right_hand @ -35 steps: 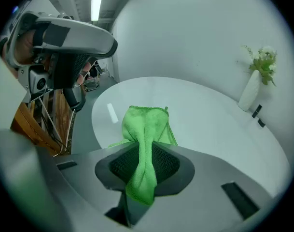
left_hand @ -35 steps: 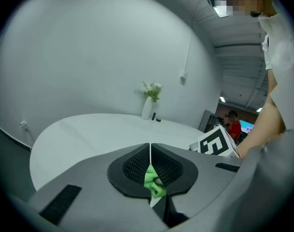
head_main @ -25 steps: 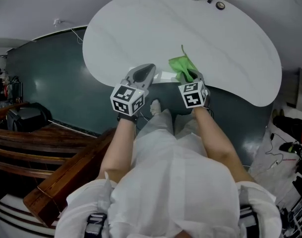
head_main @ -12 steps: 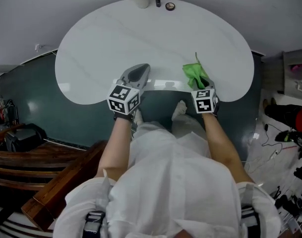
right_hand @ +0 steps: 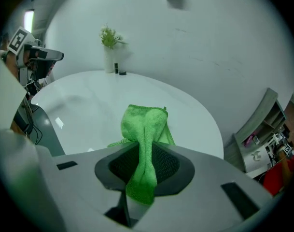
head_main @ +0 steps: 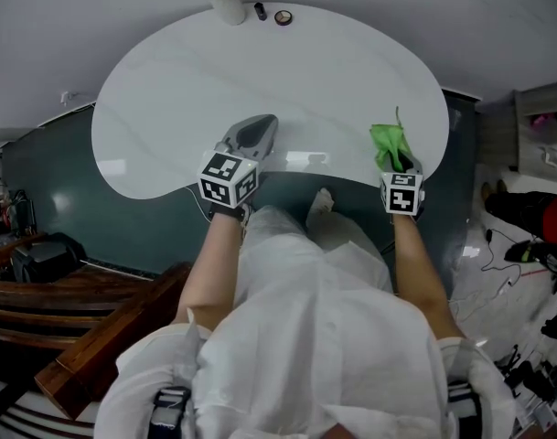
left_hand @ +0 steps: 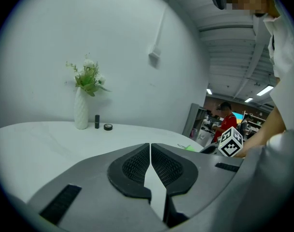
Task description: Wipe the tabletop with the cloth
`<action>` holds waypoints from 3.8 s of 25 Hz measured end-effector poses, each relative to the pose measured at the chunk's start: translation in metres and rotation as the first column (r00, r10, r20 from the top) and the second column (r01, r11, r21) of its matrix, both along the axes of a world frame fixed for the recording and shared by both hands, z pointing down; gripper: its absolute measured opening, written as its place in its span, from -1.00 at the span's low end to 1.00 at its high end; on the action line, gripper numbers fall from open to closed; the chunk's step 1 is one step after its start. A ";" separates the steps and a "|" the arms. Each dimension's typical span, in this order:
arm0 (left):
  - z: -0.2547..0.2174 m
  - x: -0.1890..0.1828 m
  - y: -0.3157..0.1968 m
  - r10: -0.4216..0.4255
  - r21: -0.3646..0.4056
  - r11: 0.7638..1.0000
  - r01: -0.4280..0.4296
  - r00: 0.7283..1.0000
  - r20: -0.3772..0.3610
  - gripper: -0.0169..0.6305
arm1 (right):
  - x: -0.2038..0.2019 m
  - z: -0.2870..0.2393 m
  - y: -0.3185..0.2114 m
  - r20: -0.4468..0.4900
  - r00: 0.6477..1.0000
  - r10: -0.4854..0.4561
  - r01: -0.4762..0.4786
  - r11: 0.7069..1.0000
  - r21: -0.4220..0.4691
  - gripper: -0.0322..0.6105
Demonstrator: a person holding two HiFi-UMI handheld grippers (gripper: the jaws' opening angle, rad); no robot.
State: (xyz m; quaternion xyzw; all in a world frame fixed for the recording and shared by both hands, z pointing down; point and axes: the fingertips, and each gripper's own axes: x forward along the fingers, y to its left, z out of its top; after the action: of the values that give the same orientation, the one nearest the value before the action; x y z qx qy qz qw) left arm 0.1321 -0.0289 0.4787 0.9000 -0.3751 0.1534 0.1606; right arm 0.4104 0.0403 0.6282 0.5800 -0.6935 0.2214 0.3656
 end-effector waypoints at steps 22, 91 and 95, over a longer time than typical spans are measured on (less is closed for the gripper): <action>-0.001 0.026 -0.024 0.030 -0.012 0.999 -0.030 0.999 0.019 -0.88 | 0.150 0.005 -0.022 -0.103 0.958 0.268 -0.272 0.962 -0.033 -0.68; 0.030 -0.158 -0.153 -0.182 -0.111 0.978 0.177 0.982 -0.040 -0.88 | -0.373 -0.027 -0.286 0.096 0.856 -0.508 0.514 0.856 -0.053 -0.68; 0.033 -0.147 -0.151 -0.191 -0.124 0.975 0.186 0.981 -0.024 -0.88 | -0.353 -0.027 -0.309 0.122 0.880 -0.459 0.467 0.883 -0.042 -0.68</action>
State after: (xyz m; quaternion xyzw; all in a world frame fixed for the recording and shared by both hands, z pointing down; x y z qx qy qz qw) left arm -0.0147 -0.1797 0.5117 0.8516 -0.4458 0.1437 0.2354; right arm 0.0573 -0.2692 0.6009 0.3715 -0.8226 0.1830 0.3897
